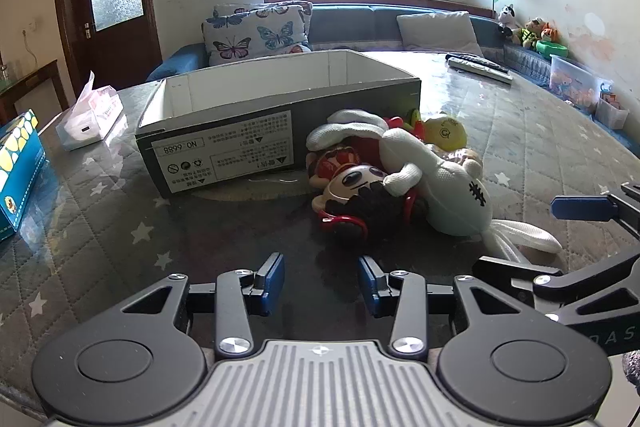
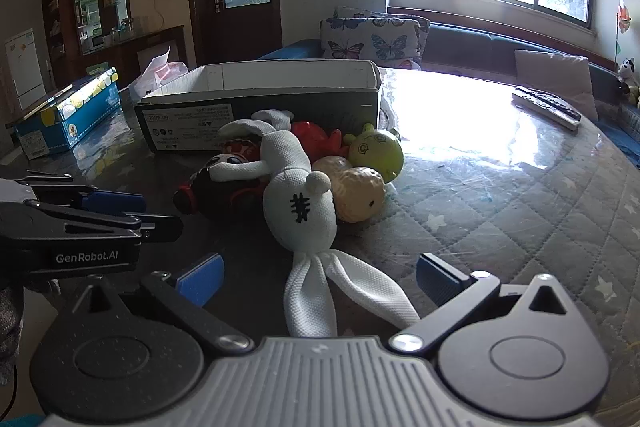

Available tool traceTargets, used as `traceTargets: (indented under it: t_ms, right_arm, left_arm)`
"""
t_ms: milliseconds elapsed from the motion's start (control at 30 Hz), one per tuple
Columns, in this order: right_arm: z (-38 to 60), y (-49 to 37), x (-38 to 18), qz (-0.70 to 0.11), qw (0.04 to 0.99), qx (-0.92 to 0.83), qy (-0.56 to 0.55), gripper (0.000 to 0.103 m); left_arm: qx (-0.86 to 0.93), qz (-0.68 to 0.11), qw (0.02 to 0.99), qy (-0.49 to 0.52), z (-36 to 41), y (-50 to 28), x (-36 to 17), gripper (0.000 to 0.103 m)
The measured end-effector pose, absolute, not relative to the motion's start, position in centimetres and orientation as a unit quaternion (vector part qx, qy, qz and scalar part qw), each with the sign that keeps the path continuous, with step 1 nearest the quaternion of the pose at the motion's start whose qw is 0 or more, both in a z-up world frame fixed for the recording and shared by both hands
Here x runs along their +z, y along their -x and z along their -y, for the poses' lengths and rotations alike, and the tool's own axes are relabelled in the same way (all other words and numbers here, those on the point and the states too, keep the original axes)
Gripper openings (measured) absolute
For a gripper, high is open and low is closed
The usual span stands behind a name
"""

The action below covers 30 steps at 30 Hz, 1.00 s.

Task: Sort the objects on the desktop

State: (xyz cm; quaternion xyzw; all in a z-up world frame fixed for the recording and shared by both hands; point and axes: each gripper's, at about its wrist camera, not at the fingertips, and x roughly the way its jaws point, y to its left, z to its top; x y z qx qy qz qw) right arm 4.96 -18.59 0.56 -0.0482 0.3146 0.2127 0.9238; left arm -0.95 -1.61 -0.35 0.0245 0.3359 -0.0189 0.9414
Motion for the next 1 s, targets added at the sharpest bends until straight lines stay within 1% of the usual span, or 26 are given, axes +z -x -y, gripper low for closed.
traceTargets:
  t_ms: [1000]
  right_arm:
    - [18.12, -5.26, 0.40, -0.325, 0.920, 0.212, 0.054, 0.103]
  left_arm:
    - [-0.019, -0.347, 0.938, -0.018, 1.54, 0.69, -0.21, 0.043]
